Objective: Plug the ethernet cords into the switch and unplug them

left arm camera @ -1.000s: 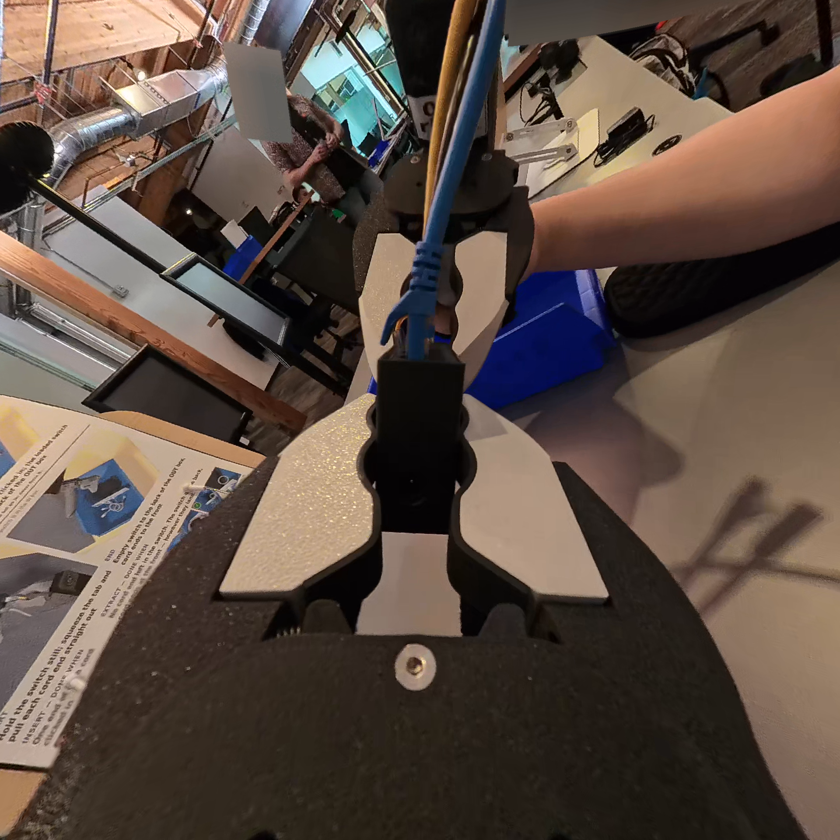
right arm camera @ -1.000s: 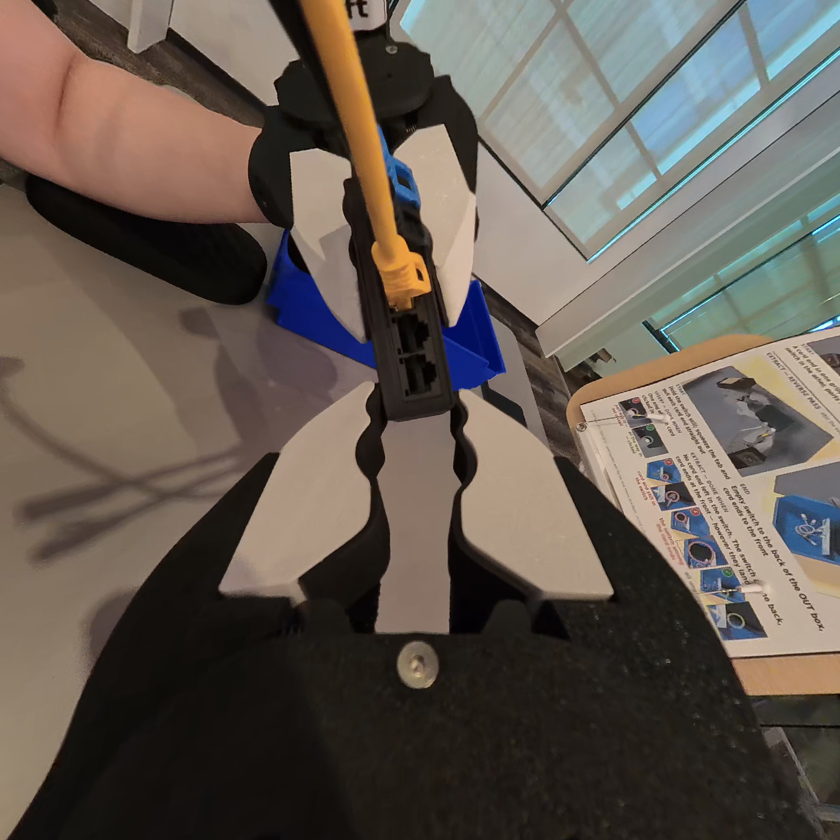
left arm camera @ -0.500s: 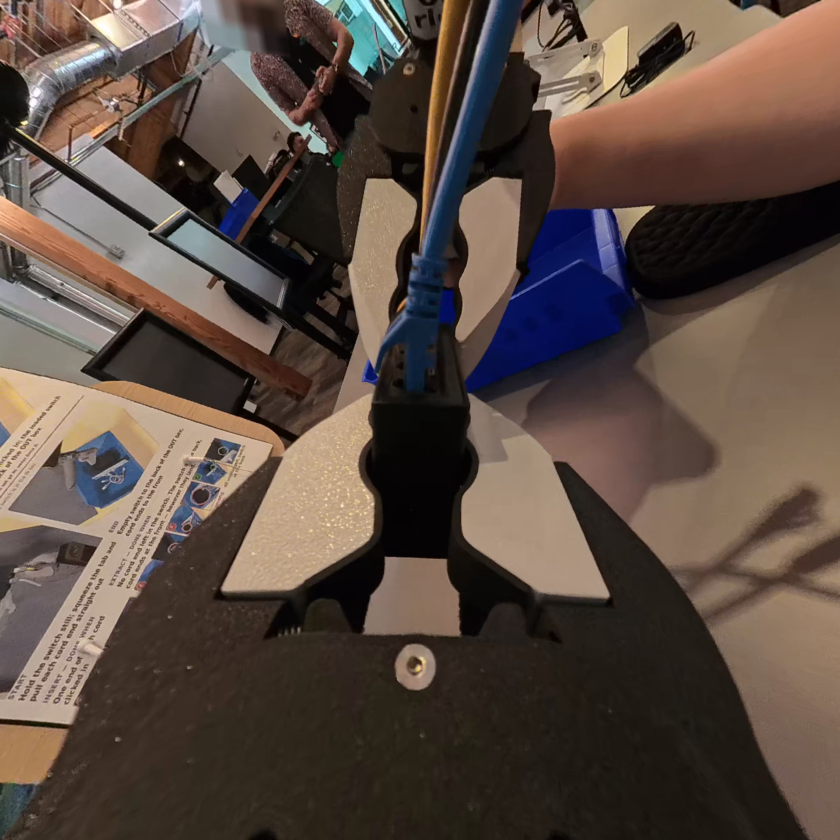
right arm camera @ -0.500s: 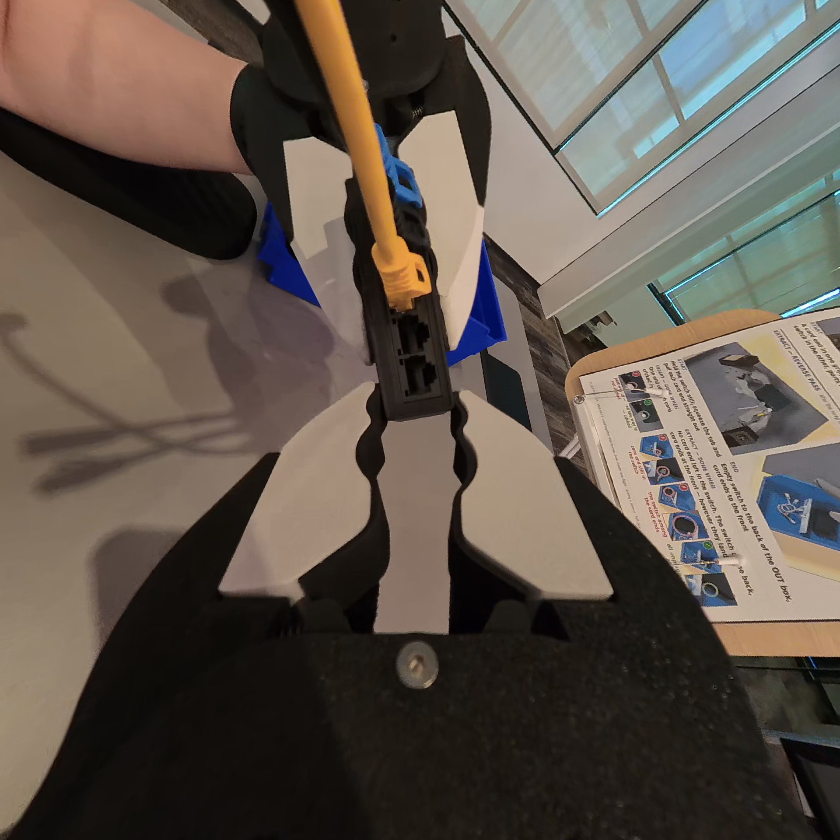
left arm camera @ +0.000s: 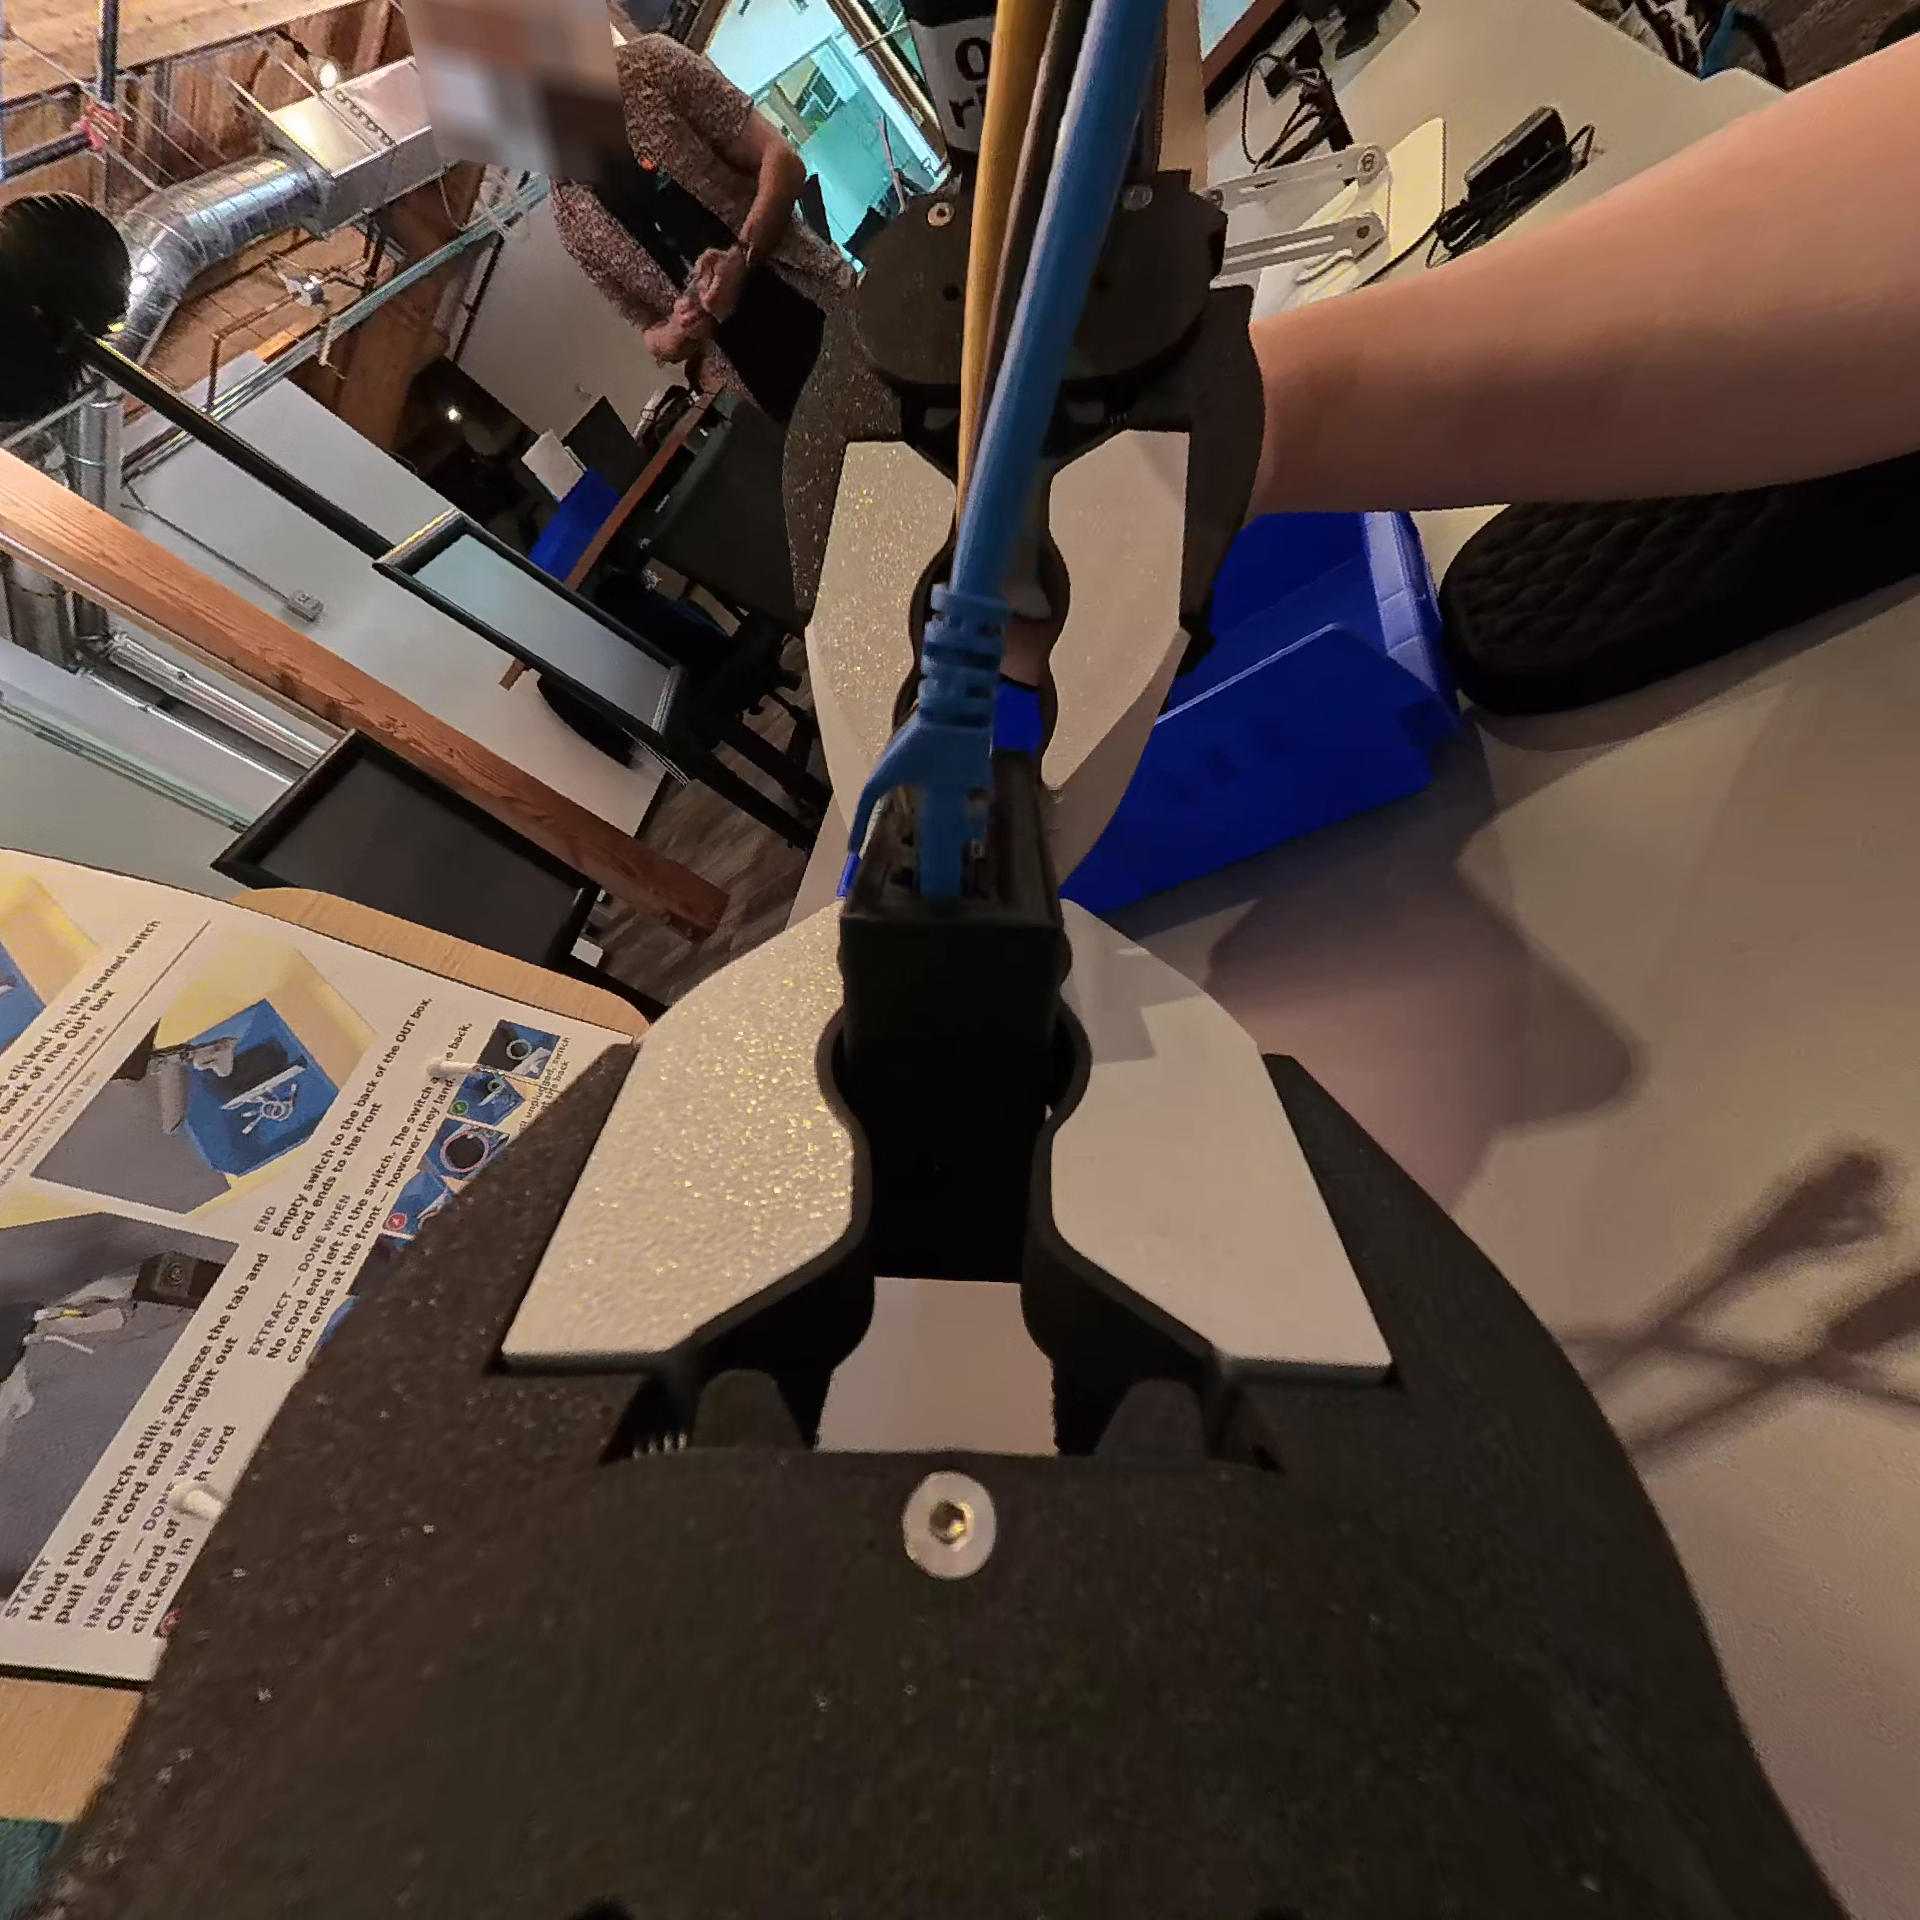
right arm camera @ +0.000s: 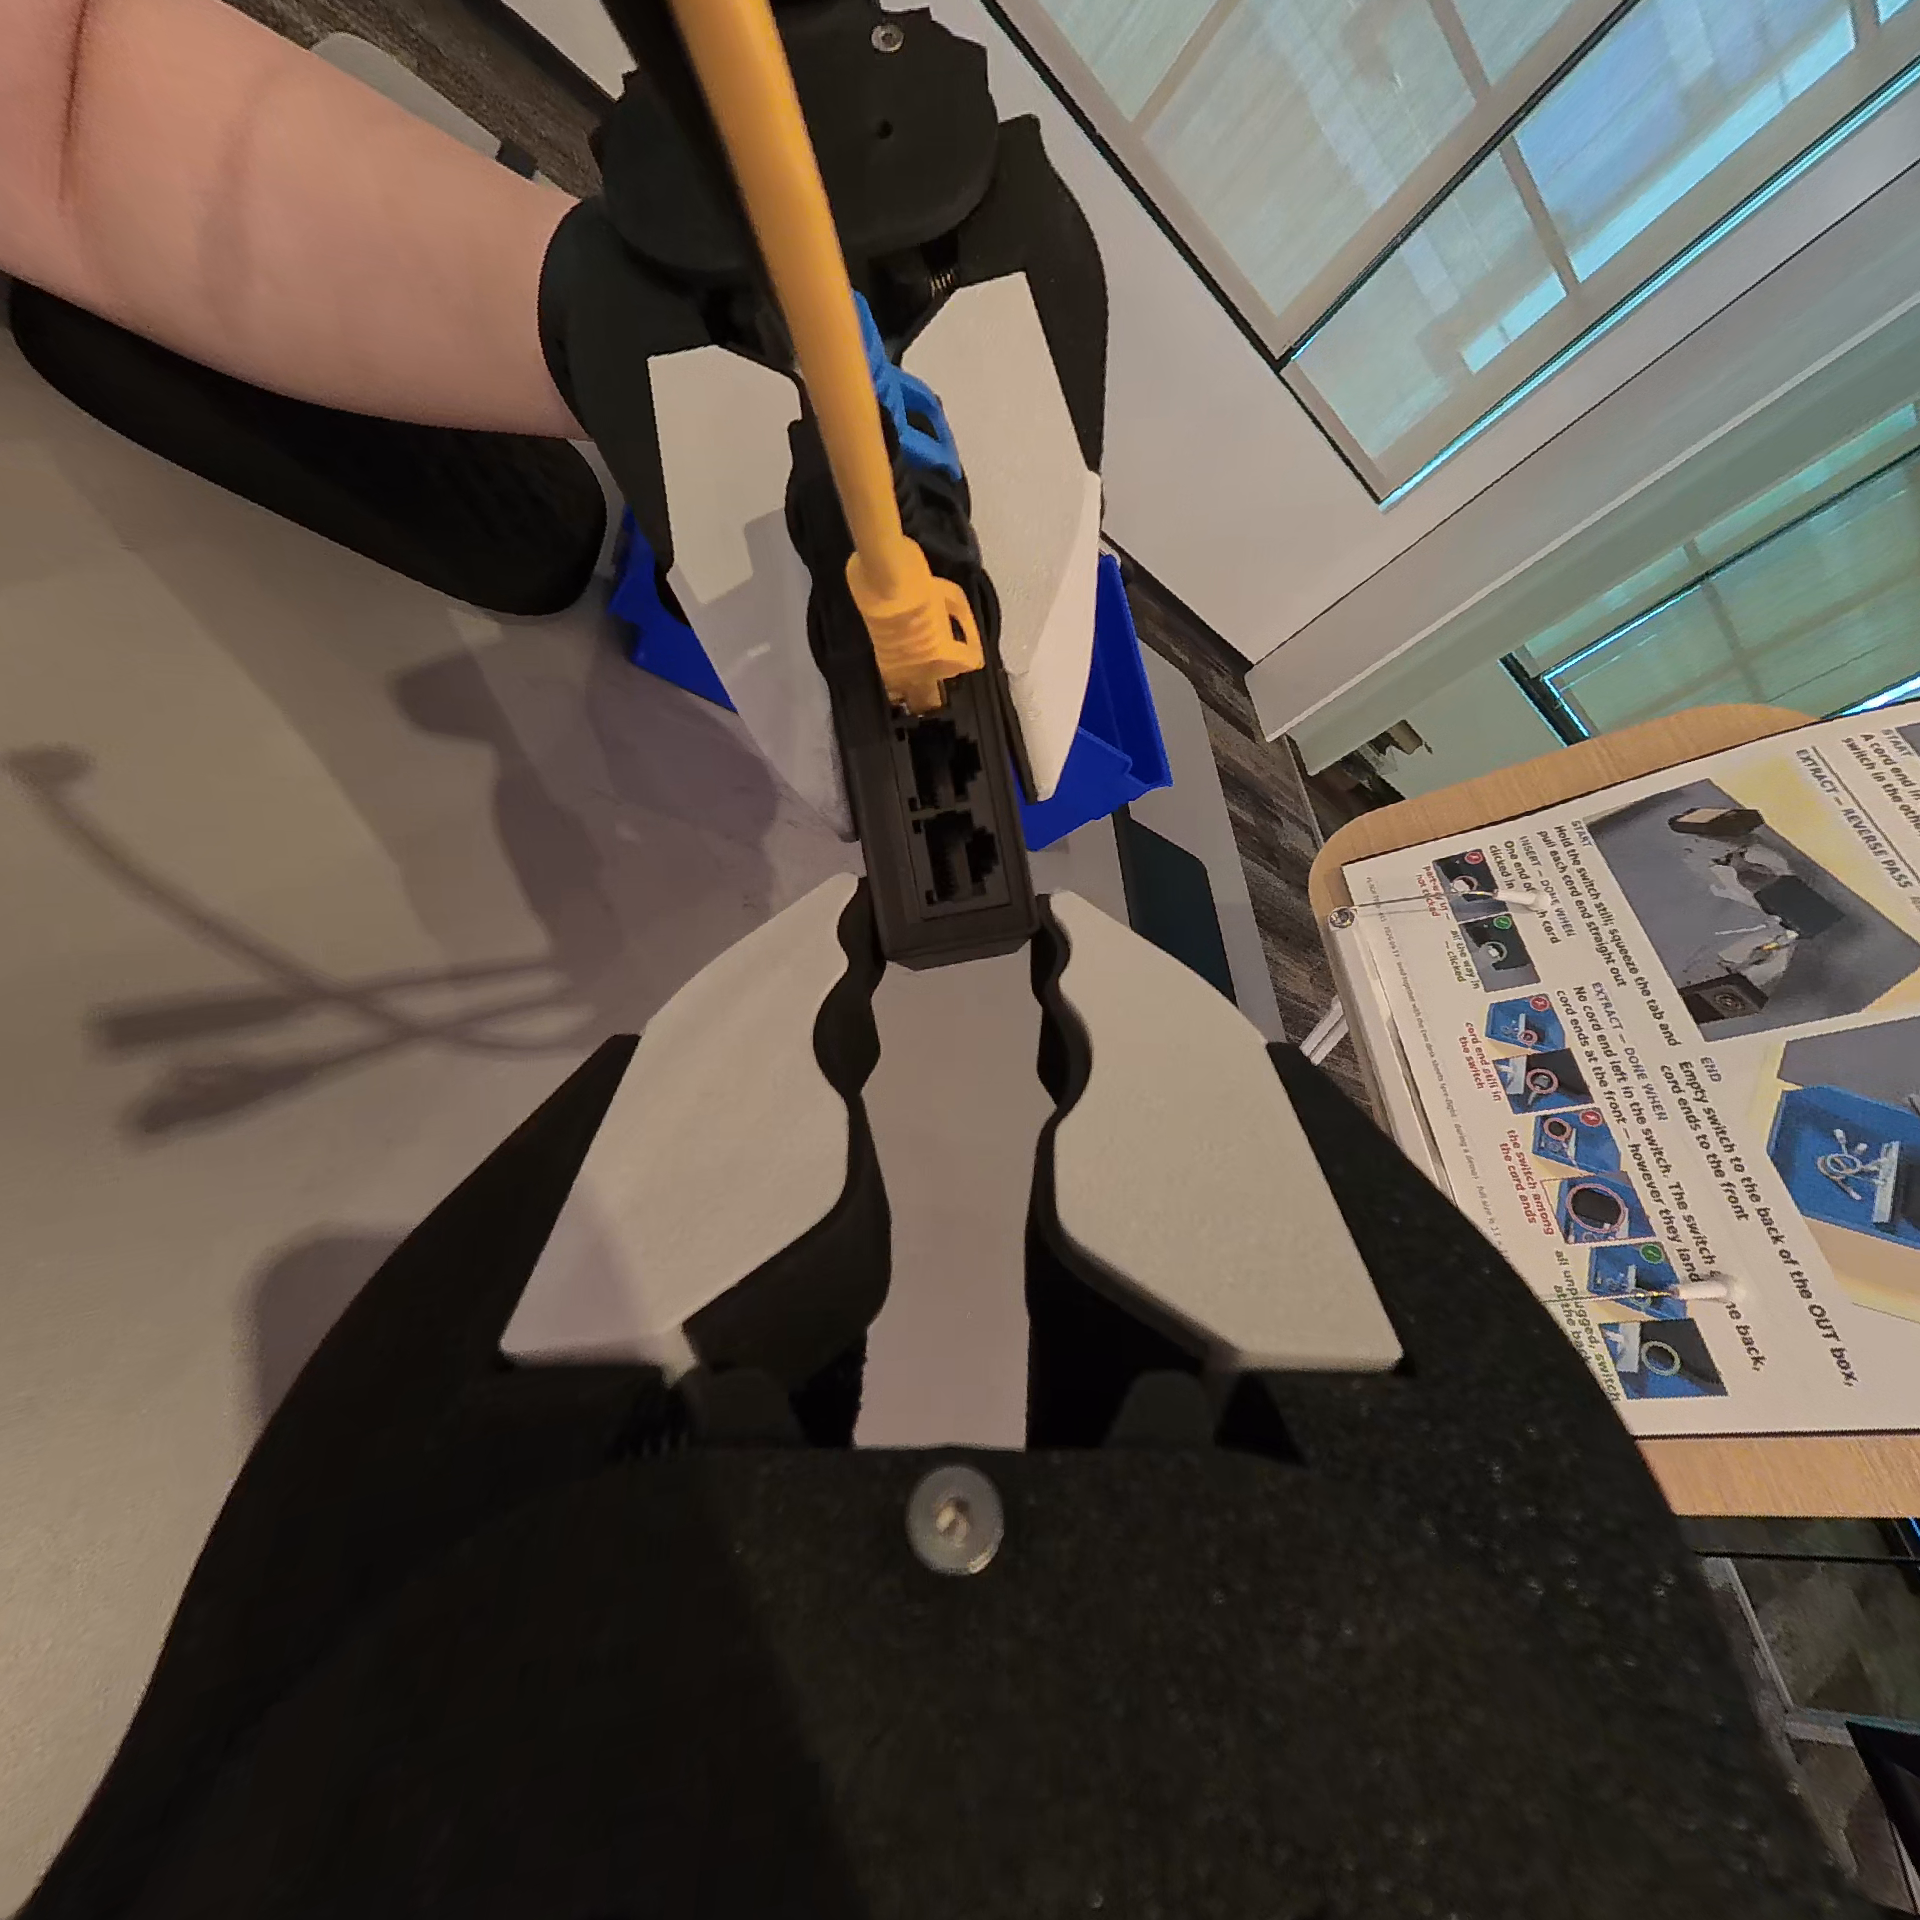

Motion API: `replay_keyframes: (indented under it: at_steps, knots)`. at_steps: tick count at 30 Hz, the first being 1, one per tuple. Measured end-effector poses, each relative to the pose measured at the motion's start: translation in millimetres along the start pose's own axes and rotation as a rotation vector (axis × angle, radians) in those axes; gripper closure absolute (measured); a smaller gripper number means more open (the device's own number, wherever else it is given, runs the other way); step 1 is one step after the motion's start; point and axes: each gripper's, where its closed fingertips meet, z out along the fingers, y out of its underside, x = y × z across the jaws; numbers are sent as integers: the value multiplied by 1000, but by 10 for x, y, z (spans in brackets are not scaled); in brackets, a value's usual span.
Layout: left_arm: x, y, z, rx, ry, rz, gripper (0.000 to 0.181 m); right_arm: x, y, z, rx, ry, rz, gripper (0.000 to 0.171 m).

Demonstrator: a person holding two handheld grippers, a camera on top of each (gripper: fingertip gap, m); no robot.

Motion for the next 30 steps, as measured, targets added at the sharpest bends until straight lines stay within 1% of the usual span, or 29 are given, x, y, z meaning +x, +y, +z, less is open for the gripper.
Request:
replay_keyframes:
  at_steps: [8,13,15,17,21,23,24,26,28,30]
  knots:
    - [-6,-24,-11,-10,-10,32,153,-13,-42,-13,45,-20,26,144]
    - [-64,-19,-36,-33,-48,68,153,89,-69,-100,96,18,63,128]
    - [-115,9,-63,-50,-69,81,153,107,-29,-158,89,9,78,125]
    - [-172,51,-95,-77,-92,100,153,191,-53,-299,98,35,88,125]
    - [-308,149,-155,-133,-147,127,153,504,-338,-827,113,136,88,129]
    - [-361,202,-181,-152,-165,134,153,727,-502,-1049,45,156,68,134]
    - [-380,216,-188,-154,-172,133,153,861,-618,-1126,14,158,78,133]
    - [-404,237,-192,-159,-179,136,153,1040,-921,-1180,-16,111,115,131]
    - [-417,255,-189,-168,-182,144,153,1077,-1187,-1110,-46,43,114,132]
    - [-417,266,-180,-168,-178,138,153,1058,-1289,-995,-126,12,52,132]
